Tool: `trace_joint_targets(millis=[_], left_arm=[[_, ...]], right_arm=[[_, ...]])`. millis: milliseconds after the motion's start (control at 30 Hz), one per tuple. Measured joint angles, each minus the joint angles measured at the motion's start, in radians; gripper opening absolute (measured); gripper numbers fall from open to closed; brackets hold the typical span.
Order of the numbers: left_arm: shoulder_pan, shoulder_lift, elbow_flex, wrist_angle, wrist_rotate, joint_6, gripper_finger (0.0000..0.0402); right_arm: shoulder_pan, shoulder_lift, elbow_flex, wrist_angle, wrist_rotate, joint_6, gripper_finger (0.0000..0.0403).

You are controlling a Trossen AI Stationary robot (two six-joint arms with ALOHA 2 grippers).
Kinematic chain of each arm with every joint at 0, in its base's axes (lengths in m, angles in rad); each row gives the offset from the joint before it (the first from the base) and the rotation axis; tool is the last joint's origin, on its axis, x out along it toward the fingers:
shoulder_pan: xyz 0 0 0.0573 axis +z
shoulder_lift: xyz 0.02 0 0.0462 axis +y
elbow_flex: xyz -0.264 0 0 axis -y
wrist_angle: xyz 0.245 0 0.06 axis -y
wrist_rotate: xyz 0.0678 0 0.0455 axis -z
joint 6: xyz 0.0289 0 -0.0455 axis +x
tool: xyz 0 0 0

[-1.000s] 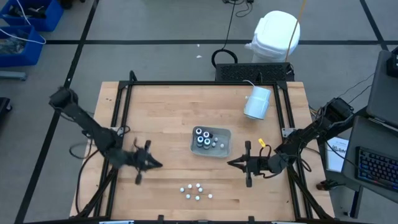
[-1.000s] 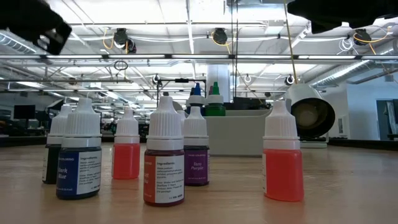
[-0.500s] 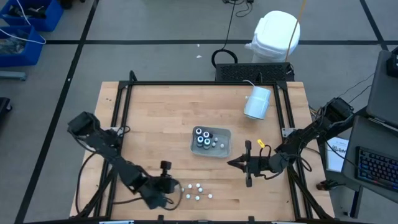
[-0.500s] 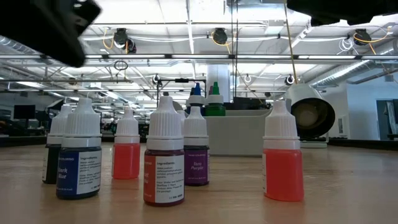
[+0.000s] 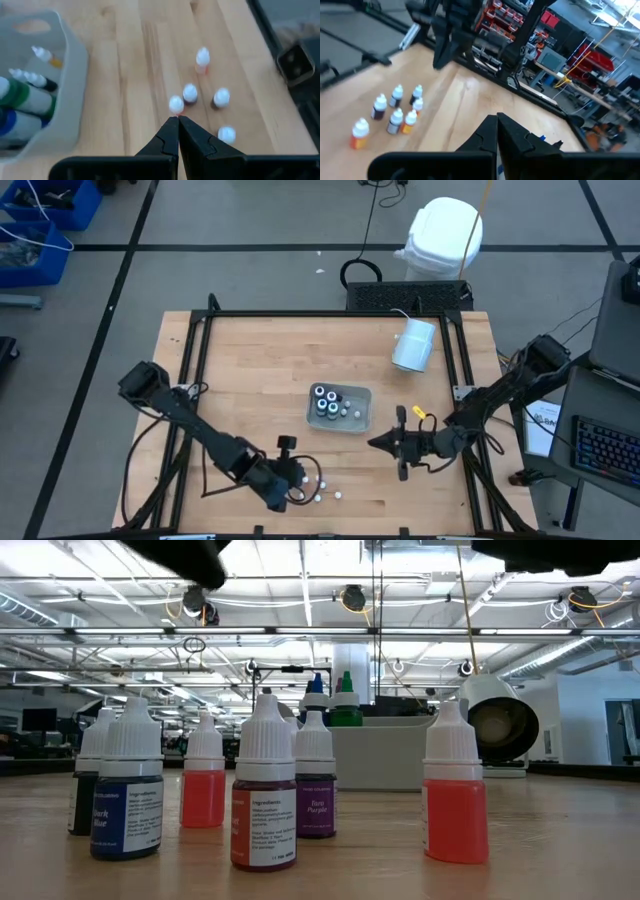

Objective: Pick & Place food coloring
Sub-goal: Put the small dark blue bottle into the gray bin

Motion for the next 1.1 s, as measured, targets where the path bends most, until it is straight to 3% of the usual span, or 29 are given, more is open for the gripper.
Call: trace_joint_targets(millis=[100, 233, 367, 767, 1100], left_arm=[[0.000, 0.000, -0.001, -0.062, 0.028, -0.019, 0.0019], [0.000, 0.000, -0.002, -0.087, 0.031, -0.162, 0.0023], [-0.001, 0.000, -0.002, -0.086, 0.074, -0.254, 0.0046], [-0.043, 0.095, -0.003, -0.031, 0.116, -0.217, 0.0188], [-0.027, 0.158, -0.001, 0.008, 0.174, -0.196, 0.0212]], right_arm=[[0.016, -0.013, 0.000, -0.020, 0.000, 0.044, 0.0000], [0.031, -0.018, 0.000, -0.019, 0.000, 0.048, 0.0000], [0.033, -0.017, 0.000, -0.018, 0.000, 0.047, 0.0000], [0.033, -0.017, 0.000, -0.015, 0.000, 0.058, 0.0000], [0.033, -0.017, 0.000, -0.024, 0.000, 0.057, 0.0000]])
